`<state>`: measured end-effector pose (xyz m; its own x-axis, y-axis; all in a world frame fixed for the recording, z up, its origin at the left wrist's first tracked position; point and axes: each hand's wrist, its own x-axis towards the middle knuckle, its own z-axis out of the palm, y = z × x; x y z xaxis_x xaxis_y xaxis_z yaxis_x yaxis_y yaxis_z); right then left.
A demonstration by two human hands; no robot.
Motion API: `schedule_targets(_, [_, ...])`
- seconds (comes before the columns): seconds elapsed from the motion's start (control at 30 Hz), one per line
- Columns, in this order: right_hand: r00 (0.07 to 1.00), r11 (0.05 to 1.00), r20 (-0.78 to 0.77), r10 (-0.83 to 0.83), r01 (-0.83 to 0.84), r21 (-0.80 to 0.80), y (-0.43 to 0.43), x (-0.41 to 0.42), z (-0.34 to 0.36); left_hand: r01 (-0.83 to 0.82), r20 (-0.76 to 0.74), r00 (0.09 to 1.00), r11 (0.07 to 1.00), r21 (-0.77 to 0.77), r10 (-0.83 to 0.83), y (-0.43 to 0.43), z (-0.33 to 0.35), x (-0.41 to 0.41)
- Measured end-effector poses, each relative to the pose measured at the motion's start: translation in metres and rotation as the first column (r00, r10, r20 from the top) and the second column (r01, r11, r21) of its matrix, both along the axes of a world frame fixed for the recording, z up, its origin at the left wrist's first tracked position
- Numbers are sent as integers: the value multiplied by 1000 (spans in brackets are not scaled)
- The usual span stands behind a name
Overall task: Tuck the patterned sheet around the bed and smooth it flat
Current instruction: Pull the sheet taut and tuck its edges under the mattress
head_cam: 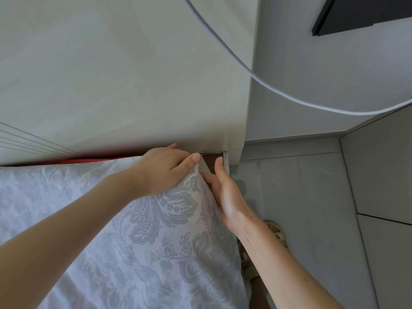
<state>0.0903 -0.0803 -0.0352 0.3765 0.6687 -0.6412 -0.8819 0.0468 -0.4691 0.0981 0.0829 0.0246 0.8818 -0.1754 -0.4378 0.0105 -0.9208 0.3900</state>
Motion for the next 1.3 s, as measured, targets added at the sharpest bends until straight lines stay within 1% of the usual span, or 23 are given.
schedule_targets(0.03, [998, 994, 32, -62, 64, -83, -2, -4, -1, 26, 15, 1000, 1000, 11, -26, -1, 0, -1])
schedule_targets(0.07, [987, 970, 119, -112, 135, -202, -6, -10, -1, 43, 14, 999, 999, 28, -44, -3, -1, -1])
schedule_targets(0.1, [956, 913, 260, -138, 224, -341, -12, -17, -3, 43, 5, 999, 998, 44, -43, -5, -2, -1])
schedule_targets(0.13, [899, 833, 412, -152, 341, -436, -20, -26, -2, 36, -1, 999, 998, 58, -36, -6, -4, 0])
schedule_targets(0.17, [845, 768, 514, -145, 424, -480, -29, -36, -6, 29, -5, 1000, 997, 67, -28, -6, -5, 1])
schedule_targets(0.2, [831, 736, 543, -120, 442, -513, -35, -46, -11, 18, -3, 1000, 998, 65, -18, -7, -6, 2])
schedule_targets(0.23, [860, 756, 501, -94, 389, -527, -38, -56, -17, 4, 0, 1000, 998, 59, -4, -8, -6, 2])
schedule_targets(0.27, [916, 824, 391, -89, 288, -488, -38, -64, -22, -10, 12, 1000, 998, 54, 10, -8, -6, 2])
schedule_targets(0.3, [972, 905, 209, -102, 178, -386, -35, -68, -29, -17, 31, 999, 998, 58, 16, -6, -6, 1])
schedule_targets(0.33, [995, 955, 8, -103, 102, -279, -33, -69, -34, -20, 44, 999, 997, 70, 17, -4, -5, 0])
schedule_targets(0.37, [989, 977, -127, -78, 50, -208, -30, -65, -39, -18, 47, 999, 997, 78, 15, -2, -5, 0])
schedule_targets(0.4, [982, 990, -188, -32, 5, -144, -29, -59, -46, -21, 48, 999, 997, 75, 17, -2, -4, 1])
schedule_targets(0.5, [969, 995, -243, 38, -58, -75, -30, -40, -64, -54, 3, 999, 995, 79, 54, -5, -12, 8])
schedule_targets(0.57, [962, 995, -271, 24, -48, -82, -31, -30, -78, -83, -57, 994, 986, 141, 92, -15, -25, 20])
schedule_targets(0.63, [955, 996, -295, 0, -26, -85, -31, -24, -98, -150, -125, 976, 968, 202, 177, -28, -41, 32])
schedule_targets(0.7, [950, 996, -311, -6, -22, -86, -31, -16, -113, -191, -156, 961, 958, 214, 227, -37, -59, 41])
schedule_targets(0.8, [929, 994, -369, -8, -33, -105, -32, -9, -134, -284, -143, 943, 951, 125, 300, -39, -76, 43])
schedule_targets(0.9, [917, 996, -398, 5, -39, -77, -33, -8, -149, -392, -122, 913, 920, 9, 390, -36, -80, 38])
schedule_targets(0.97, [921, 996, -389, 9, -43, -79, -33, -7, -155, -433, -61, 901, 900, -51, 430, -34, -80, 31])
schedule_targets(1.07, [919, 992, -395, 0, -48, -114, -33, -7, -160, -463, 182, 860, 879, -111, 476, -26, -75, 16])
schedule_targets(1.17, [918, 988, -395, -24, -38, -148, -32, -7, -164, -482, 454, 774, 876, -28, 441, -8, -73, -4])
schedule_targets(1.23, [934, 973, -354, -44, -40, -227, -30, -3, -164, -504, 515, 752, 863, 45, 412, 3, -73, -15])
schedule_targets(1.3, [961, 916, -275, -32, -83, -393, -28, 2, -162, -532, 475, 769, 841, 103, 428, 8, -72, -24])
